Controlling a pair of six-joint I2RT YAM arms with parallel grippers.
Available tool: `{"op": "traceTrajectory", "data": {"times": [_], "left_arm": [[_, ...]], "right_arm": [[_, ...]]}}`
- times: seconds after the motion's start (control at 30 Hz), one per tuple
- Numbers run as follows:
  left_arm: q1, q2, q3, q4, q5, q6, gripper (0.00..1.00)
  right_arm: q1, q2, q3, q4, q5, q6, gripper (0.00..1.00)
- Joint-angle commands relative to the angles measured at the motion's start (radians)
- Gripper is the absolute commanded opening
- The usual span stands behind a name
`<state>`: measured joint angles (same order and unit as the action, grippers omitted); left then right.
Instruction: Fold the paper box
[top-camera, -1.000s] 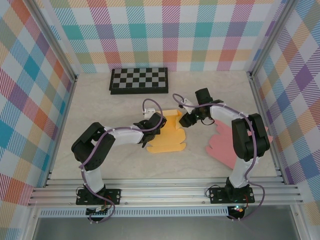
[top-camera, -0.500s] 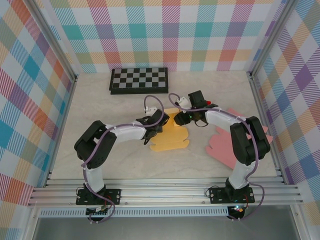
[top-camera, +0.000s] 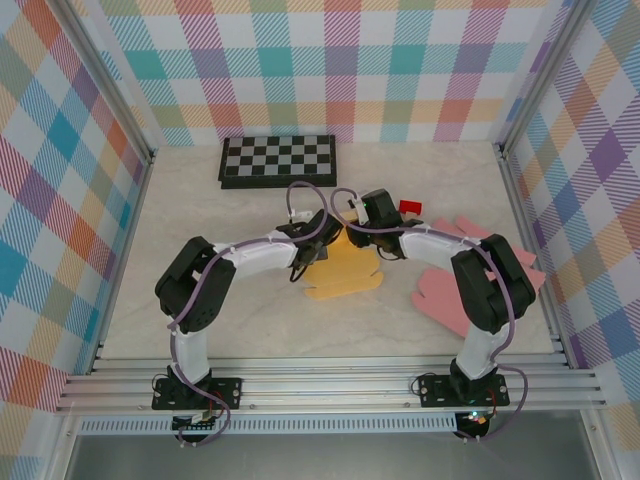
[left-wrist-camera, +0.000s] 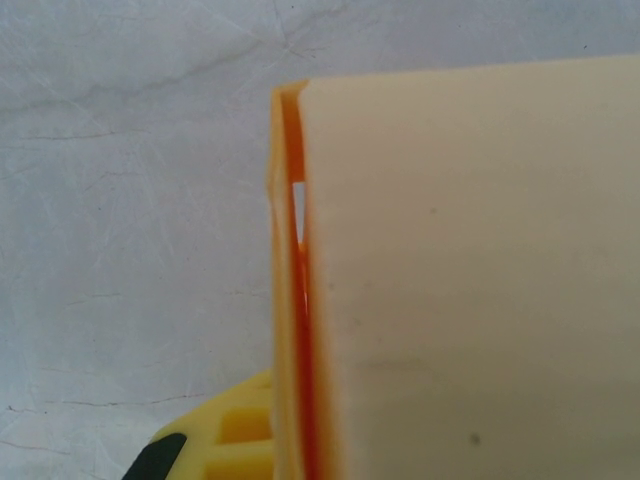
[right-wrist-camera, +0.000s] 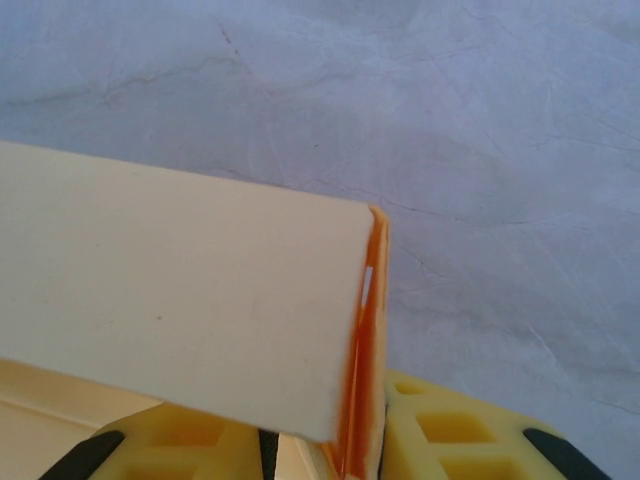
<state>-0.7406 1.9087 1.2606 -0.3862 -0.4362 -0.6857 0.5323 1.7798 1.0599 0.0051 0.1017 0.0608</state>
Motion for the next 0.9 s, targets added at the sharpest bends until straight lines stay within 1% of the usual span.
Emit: {"op": "traceTrajectory", "data": {"times": [0.0, 0.07, 0.17, 0.23, 0.27, 0.33, 0.4, 0.53, 0.57, 0.6, 0.63, 0.67, 0.77, 0.87], "left_arm": [[0.009, 0.019, 0.021, -0.039, 0.075, -0.024, 0.00], [0.011, 0.019, 0.024, -0.040, 0.089, -0.028, 0.00], [0.014, 0.019, 0.033, -0.050, 0.105, -0.036, 0.00], [0.017, 0.021, 0.041, -0.065, 0.115, -0.045, 0.00], [0.017, 0.025, 0.048, -0.078, 0.117, -0.049, 0.00], [0.020, 0.032, 0.065, -0.103, 0.116, -0.057, 0.00], [0.023, 0.035, 0.072, -0.113, 0.113, -0.061, 0.00], [0.028, 0.039, 0.078, -0.114, 0.124, -0.064, 0.00], [0.029, 0.039, 0.078, -0.117, 0.125, -0.064, 0.00], [0.030, 0.039, 0.080, -0.119, 0.123, -0.061, 0.00], [0.032, 0.039, 0.082, -0.120, 0.122, -0.057, 0.00], [0.035, 0.039, 0.082, -0.122, 0.122, -0.055, 0.00], [0.041, 0.042, 0.079, -0.124, 0.127, -0.049, 0.00], [0.043, 0.048, 0.077, -0.126, 0.133, -0.046, 0.00]], "right_arm": [[0.009, 0.038, -0.009, 0.066, 0.060, 0.040, 0.29], [0.009, 0.057, -0.009, 0.079, 0.079, 0.043, 0.24], [0.009, 0.083, -0.002, 0.079, 0.118, 0.066, 0.12], [0.012, 0.096, 0.011, 0.061, 0.177, 0.088, 0.02], [0.016, 0.098, 0.020, 0.036, 0.234, 0.105, 0.00], [0.021, 0.098, 0.056, -0.058, 0.361, 0.177, 0.00], [0.024, 0.100, 0.085, -0.144, 0.448, 0.241, 0.00], [0.028, 0.099, 0.090, -0.208, 0.536, 0.307, 0.01], [0.029, 0.097, 0.091, -0.216, 0.542, 0.312, 0.04], [0.026, 0.093, 0.089, -0.213, 0.541, 0.309, 0.11], [0.026, 0.088, 0.089, -0.213, 0.536, 0.302, 0.15], [0.025, 0.082, 0.088, -0.211, 0.522, 0.294, 0.17], [0.014, 0.058, 0.068, -0.185, 0.423, 0.255, 0.18], [0.011, 0.046, 0.050, -0.188, 0.411, 0.244, 0.16]]}}
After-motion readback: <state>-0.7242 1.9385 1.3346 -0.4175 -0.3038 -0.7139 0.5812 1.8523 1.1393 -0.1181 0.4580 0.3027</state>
